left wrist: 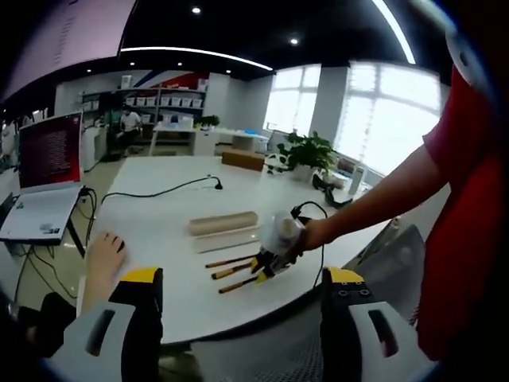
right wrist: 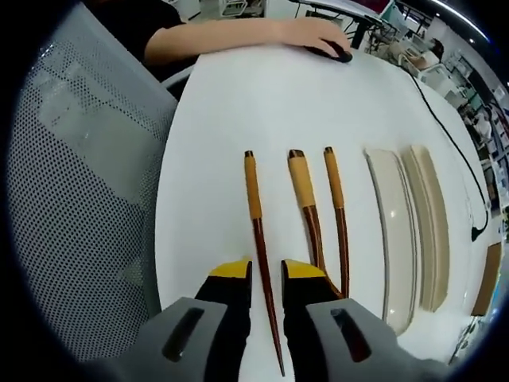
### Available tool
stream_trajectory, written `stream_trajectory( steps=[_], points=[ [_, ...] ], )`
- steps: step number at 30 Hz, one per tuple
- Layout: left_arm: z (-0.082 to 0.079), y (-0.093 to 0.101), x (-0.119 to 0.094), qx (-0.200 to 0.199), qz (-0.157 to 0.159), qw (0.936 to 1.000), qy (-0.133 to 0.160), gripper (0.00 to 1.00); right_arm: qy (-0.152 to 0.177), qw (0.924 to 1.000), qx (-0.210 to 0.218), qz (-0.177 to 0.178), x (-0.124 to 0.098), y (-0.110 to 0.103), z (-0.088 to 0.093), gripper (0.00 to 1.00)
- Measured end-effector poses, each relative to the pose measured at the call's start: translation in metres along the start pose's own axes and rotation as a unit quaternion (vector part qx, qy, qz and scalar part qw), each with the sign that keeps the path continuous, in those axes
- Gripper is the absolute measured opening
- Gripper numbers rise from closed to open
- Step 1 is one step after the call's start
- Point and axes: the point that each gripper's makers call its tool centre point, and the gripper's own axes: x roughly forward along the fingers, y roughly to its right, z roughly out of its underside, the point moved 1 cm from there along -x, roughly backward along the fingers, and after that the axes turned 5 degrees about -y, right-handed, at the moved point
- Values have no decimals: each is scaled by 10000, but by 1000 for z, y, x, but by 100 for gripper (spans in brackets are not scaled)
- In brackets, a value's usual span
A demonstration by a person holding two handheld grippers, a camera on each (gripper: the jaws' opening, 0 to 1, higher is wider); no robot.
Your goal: Arrange the utensils inside the cutlery case until each visible utensil rests in its matching compartment.
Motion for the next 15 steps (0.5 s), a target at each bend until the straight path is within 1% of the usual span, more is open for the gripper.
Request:
stream_trajectory(
  steps=[3, 6, 7, 8, 9, 10, 12, 15],
  points=[
    [1, 1, 0, 22, 15, 10000, -39, 83, -20, 10000, -21, -61, 0, -1, -2, 9],
    [2, 2, 0, 11, 40, 10000, -62, 83, -85, 9999, -118, -46, 1, 0, -4, 9],
    [3, 3, 0, 22, 45, 10000, -63, 83, -163, 9995, -217, -150, 2, -2, -4, 8],
    [3, 3, 1, 31, 52, 10000, -65, 83, -187, 9994, -216, -207, 2, -3, -4, 6],
    [4, 4, 2, 30, 72, 9999, -85, 83, -245, 9990, -127, -348, 2, -4, -4, 5],
    [5, 4, 2, 32, 84, 9999, -92, 83, -276, 9991, -52, -326, 3, -1, -5, 5],
    [4, 5, 3, 51, 102, 9999, -82, 83, -380, 9985, 12, -398, 3, 0, -6, 5],
    [-1, 5, 3, 21, 87, 10000, 15, 84, -504, 9979, -94, -405, 3, -1, -7, 5]
  ],
)
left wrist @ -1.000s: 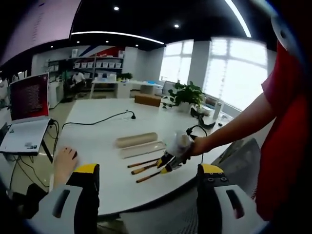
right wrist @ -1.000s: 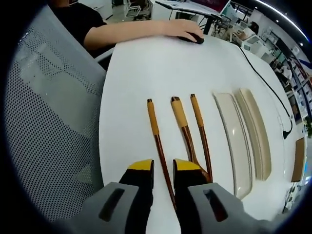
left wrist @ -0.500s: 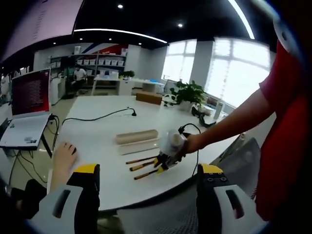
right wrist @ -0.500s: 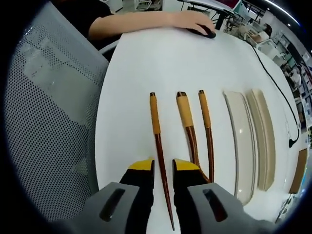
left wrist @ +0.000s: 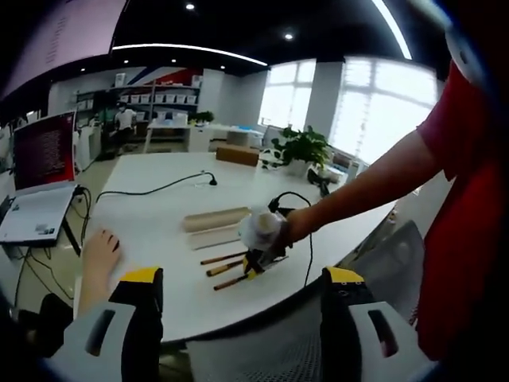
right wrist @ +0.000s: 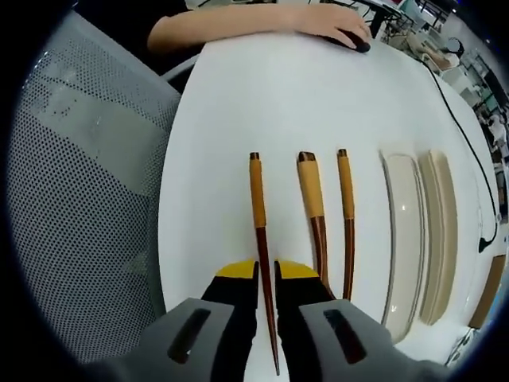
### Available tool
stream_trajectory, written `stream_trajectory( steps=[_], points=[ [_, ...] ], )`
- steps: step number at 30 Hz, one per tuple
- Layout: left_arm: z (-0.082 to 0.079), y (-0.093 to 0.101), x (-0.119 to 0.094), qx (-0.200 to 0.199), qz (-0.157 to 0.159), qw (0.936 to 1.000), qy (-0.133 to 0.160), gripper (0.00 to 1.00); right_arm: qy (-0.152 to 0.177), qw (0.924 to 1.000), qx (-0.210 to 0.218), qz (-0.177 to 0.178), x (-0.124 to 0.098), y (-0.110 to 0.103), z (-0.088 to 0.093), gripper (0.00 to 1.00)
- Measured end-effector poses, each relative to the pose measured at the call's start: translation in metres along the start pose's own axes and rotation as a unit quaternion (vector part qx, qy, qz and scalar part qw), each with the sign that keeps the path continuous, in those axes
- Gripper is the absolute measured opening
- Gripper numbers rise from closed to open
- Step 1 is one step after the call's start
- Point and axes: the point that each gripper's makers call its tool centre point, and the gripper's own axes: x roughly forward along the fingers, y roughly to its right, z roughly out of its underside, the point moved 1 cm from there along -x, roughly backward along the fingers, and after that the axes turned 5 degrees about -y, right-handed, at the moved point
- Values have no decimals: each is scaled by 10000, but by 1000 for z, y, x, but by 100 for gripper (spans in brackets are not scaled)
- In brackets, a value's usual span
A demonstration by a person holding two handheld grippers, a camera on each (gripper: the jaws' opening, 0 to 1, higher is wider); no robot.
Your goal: Arrange the utensils inside the cutlery case until each visible utensil rests in its matching compartment.
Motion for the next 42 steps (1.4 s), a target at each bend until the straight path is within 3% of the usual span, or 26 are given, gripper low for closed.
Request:
stream_trajectory(
  steps=[4, 8, 11, 13, 16, 25, 35, 38, 42],
  points=[
    [-5, -6, -3, -206, -34, 9996, 183, 84, -169, 9997, -151, 29, 0, 0, 0, 5],
    [2, -4, -2, -10, -59, 10000, -3, 84, -221, 9997, -135, -23, 0, 0, 1, 5],
    [5, -4, -2, 3, -75, 10000, -40, 84, -144, 9999, -4, -33, 0, 1, 0, 1],
    [5, -4, -2, -62, -79, 9999, -30, 84, -31, 9998, -221, 13, 0, 0, 0, 1],
    [4, -5, -3, -79, -100, 9999, -27, 83, -8, 9998, -194, 25, 0, 0, 0, 0],
    [-2, -11, -8, 83, -210, 9997, -49, 84, 299, 9993, 141, -175, -14, -4, -12, 0],
    [1, -3, -8, 138, -136, 9998, -89, 84, 150, 9998, 84, -138, -16, -6, -2, 0],
    [0, -5, -10, 111, -172, 9998, -49, 84, 151, 9997, -210, 4, -23, -6, -5, 0],
    [-8, -12, -14, 10, -310, 9995, 31, 84, 224, 9996, -191, 9, -38, 0, -7, 0]
  ],
)
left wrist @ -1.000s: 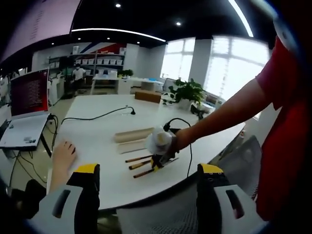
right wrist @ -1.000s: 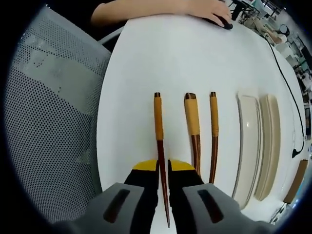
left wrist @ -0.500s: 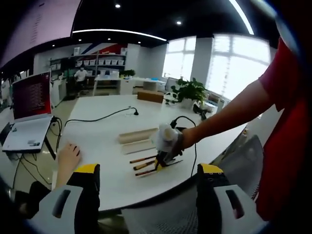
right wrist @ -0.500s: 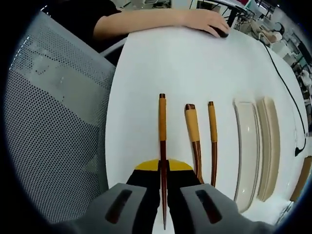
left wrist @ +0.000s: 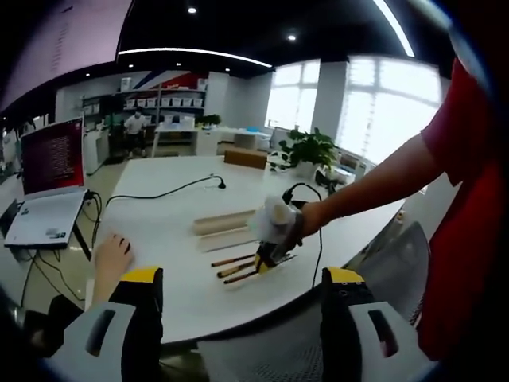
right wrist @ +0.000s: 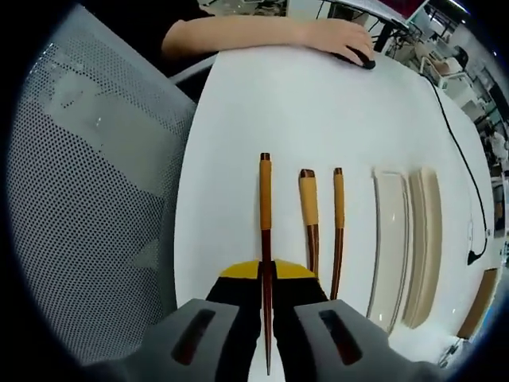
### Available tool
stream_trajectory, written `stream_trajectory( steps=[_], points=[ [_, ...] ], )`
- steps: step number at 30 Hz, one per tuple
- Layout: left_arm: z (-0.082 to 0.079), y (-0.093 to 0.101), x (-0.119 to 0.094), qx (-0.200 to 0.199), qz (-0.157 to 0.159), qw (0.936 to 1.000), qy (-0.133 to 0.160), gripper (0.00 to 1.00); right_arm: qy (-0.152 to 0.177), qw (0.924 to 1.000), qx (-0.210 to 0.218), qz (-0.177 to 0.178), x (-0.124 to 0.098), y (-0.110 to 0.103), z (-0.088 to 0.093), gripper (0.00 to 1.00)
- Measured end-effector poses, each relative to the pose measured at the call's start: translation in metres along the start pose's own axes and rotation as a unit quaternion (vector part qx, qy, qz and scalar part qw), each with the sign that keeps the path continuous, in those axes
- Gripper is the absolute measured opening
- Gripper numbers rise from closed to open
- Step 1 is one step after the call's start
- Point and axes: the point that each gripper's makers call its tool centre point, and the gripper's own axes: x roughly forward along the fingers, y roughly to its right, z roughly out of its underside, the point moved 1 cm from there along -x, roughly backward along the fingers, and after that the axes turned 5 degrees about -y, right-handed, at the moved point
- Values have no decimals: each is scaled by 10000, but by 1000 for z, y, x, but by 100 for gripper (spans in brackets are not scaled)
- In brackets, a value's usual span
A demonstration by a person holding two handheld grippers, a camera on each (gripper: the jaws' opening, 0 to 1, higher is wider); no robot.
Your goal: Arrange the utensils inside the cutlery case until each visible utensil rests in its matching compartment.
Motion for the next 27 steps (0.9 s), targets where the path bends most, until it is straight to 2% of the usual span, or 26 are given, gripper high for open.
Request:
stream_trajectory(
  steps=[2, 6, 8, 11, 17, 21, 22, 24, 27],
  points=[
    [-7, 0, -3, -32, -28, 9999, 121, 84, 90, 9998, 145, -98, -6, 2, -1, 0],
    [-13, 3, -7, 12, -70, 9998, 201, 84, 64, 9998, 135, -153, -14, 5, 0, 0],
    [-9, 6, -4, 191, -50, 9998, 19, 84, 56, 9998, 136, -162, -19, 8, 3, 0],
    [-4, 14, -1, 388, -46, 9992, -107, 84, 98, 9994, 226, -238, -22, 8, 3, 0],
    [6, 20, 9, 330, 94, 9992, -204, 84, 171, 9997, 152, -125, -35, 10, 3, 0],
    [7, 16, 16, 314, 171, 9991, -238, 84, 212, 9995, 172, -172, -42, 8, 5, 0],
    [8, 14, 17, 332, 179, 9989, -282, 84, 310, 9990, 79, -307, -45, 3, 4, 0],
    [10, 10, 15, 406, 193, 9984, -339, 84, 345, 9985, 259, -343, -47, 2, 4, 0],
    [11, 5, 14, 458, 214, 9978, -418, 84, 362, 9984, 236, -353, -49, -3, 6, 0]
  ],
)
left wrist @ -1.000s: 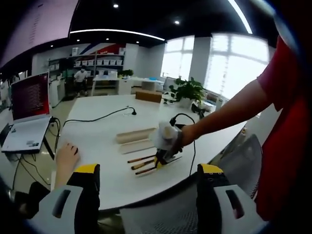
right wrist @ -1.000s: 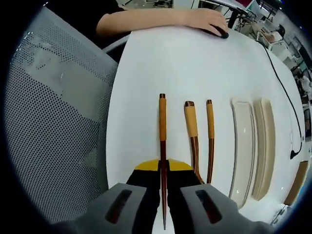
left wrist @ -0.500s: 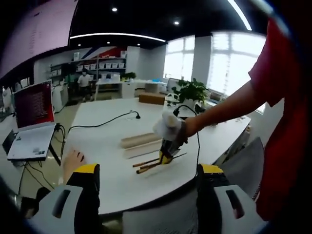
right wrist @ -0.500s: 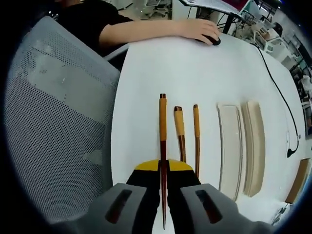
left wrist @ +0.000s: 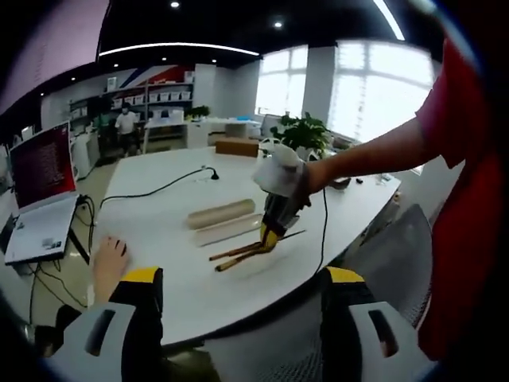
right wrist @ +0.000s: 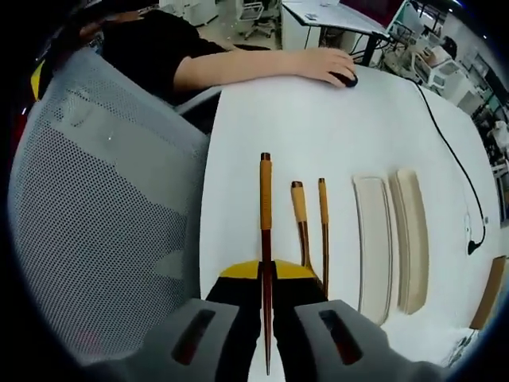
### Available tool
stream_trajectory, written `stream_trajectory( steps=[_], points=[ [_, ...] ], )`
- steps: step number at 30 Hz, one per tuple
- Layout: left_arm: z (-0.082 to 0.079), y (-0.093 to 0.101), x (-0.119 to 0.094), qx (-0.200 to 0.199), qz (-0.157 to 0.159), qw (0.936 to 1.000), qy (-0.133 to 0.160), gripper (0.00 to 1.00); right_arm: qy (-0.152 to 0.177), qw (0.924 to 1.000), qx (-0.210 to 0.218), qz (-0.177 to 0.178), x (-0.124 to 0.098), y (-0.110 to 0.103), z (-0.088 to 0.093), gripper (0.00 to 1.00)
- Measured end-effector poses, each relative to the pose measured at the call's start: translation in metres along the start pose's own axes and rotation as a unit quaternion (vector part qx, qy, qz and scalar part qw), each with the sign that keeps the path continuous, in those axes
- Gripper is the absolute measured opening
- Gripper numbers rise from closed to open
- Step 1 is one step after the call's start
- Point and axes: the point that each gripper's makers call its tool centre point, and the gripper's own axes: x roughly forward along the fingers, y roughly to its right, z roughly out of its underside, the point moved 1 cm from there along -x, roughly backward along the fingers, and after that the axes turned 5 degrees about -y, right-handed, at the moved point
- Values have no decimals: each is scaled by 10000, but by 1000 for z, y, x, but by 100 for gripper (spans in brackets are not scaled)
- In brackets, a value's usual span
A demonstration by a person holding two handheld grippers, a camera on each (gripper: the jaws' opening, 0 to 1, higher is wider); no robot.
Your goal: Arrange the utensils inside the cutlery case until each visible utensil rests in its matching compartment.
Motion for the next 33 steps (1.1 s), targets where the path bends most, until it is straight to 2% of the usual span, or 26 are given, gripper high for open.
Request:
stream_trajectory(
  steps=[6, 11, 18, 24, 33],
  points=[
    [-7, -2, 6, -135, 142, 9998, 50, 84, -76, 9998, -188, 89, -10, -3, 4, 0],
    [-15, 5, 15, 25, 239, 9997, 107, 84, -221, 9986, -432, 193, -23, 3, 7, 0],
    [-14, 7, 20, -179, 274, 9993, 180, 84, -246, 9964, -735, 349, -47, 15, 4, 0],
    [-11, 6, 23, -211, 279, 9993, 149, 83, -262, 9968, -677, 341, -57, 21, 9, 0],
    [-8, 5, 22, -244, 307, 9991, 136, 83, -295, 9983, -439, 250, -55, 26, 18, 0]
  ],
)
